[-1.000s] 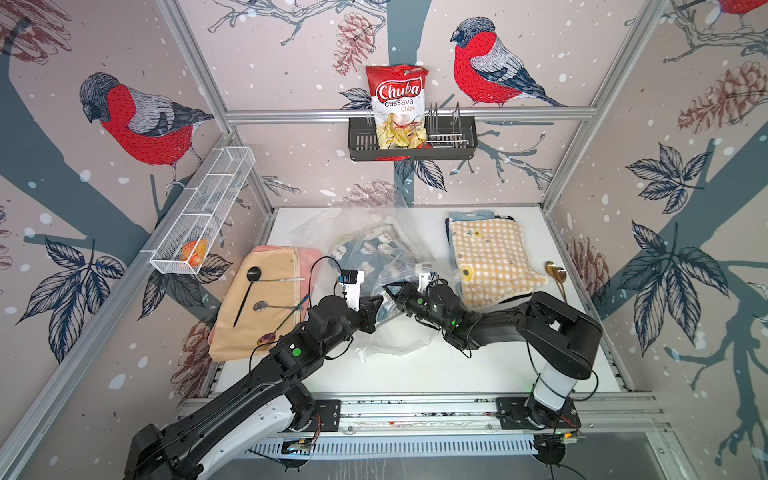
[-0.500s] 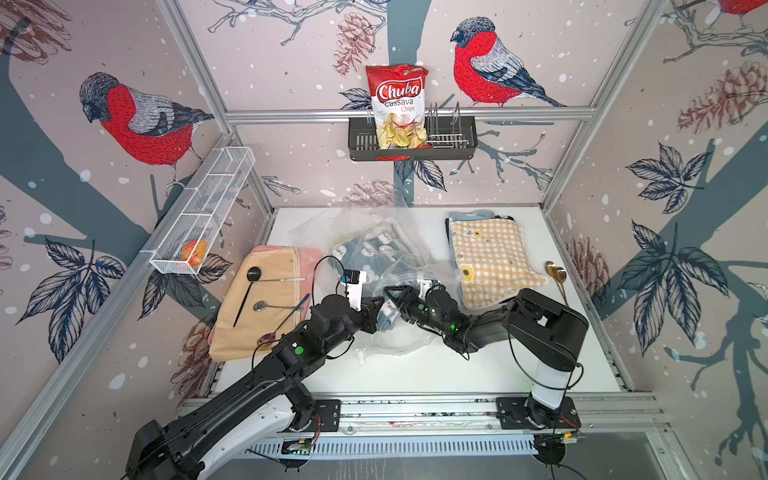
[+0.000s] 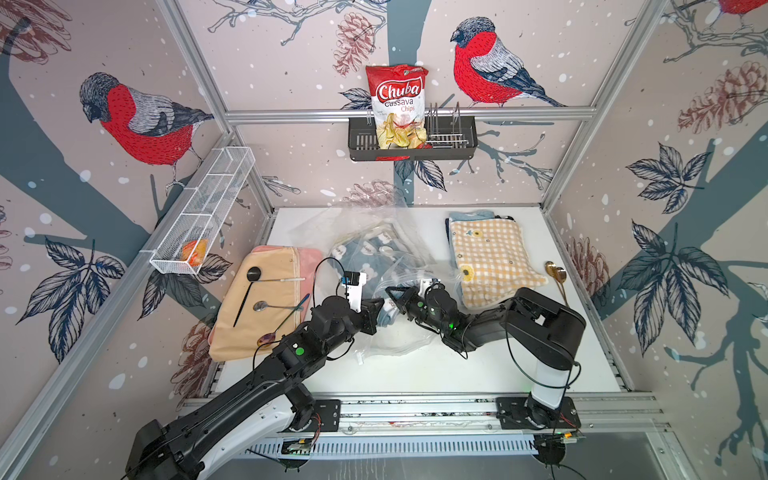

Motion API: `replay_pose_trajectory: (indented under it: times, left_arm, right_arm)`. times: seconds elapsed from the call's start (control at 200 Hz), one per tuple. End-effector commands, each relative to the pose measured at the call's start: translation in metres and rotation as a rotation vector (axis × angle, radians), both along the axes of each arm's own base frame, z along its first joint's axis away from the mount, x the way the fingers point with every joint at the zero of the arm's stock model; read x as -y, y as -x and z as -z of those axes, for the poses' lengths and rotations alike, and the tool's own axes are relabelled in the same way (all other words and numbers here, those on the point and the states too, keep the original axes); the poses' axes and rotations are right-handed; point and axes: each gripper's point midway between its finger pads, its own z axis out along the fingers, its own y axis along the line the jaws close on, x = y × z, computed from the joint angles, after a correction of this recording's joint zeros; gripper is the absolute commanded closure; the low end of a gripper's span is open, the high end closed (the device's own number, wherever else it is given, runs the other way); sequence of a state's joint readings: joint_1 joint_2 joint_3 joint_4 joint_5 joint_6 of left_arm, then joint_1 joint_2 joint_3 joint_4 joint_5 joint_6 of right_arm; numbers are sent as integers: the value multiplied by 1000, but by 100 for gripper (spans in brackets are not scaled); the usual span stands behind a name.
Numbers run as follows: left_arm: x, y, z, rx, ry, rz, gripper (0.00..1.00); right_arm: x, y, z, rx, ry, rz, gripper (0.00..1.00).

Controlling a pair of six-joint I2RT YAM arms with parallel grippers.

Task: Take the blanket out of the vacuum bag
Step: Take out the blanket from the vacuum bag.

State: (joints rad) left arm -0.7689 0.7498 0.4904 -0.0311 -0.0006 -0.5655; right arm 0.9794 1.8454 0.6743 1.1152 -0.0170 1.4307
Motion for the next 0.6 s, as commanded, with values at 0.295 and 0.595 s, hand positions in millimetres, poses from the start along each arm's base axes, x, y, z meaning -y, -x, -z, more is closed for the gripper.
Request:
replay_pose_trajectory:
  times: [0.295, 0.595]
  left_arm:
    - [3, -7, -5, 27, 18, -15, 100]
    - [-1, -14, -5, 37, 41, -69, 100]
  right_arm:
    - [-3, 7, -55, 127, -22, -46, 100]
    - [12, 23, -85, 205, -10, -46, 100]
